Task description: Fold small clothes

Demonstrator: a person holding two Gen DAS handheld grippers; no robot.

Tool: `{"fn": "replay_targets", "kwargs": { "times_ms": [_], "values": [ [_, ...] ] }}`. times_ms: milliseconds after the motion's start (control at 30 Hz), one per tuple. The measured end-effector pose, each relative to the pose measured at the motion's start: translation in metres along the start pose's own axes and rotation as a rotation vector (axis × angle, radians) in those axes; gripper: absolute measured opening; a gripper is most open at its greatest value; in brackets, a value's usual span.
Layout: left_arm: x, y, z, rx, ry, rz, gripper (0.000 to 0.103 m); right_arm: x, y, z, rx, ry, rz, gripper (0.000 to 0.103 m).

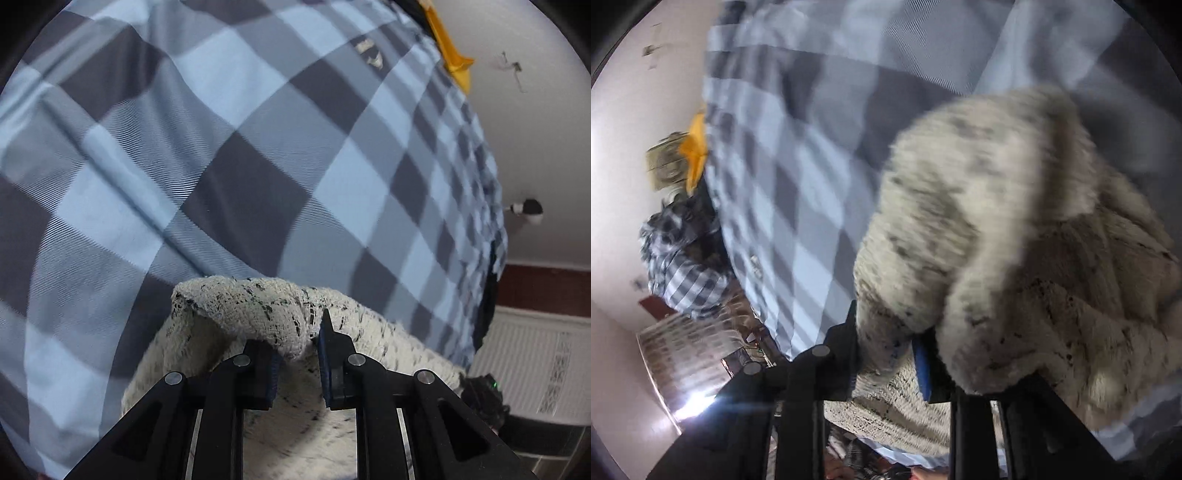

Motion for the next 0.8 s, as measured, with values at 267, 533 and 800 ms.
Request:
{"fn": "replay_targets", "kwargs": {
  "times_ms": [267,533,800],
  "values": [
    [0.002,-0.027,0.018,-0.154,0.226,0.090,0.066,-0.006,-0.054,0.007,-0.156,-0.041,0.021,0.073],
    [0.067,-0.095,0.038,-0.459,0.373,0.310,0.094,0.115,-0.103,-0.040,0.392,-0.445,0.379,0.084],
    [0.149,-0.020,0.050,-0.389,0.484,0.263,0.102,0.225,0.036,-0.045,0.781,-0.926,0.268,0.084]
  ]
}}
Point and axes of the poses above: each gripper's, at about its wrist camera, not at the fingertips, and y roughly the way its jaws point, z to its right, x to its underside, the point moved 3 cm from there along y, roughly the way its jaws point, and after that the axes turned 10 degrees about -z, right-handed, at the moved point
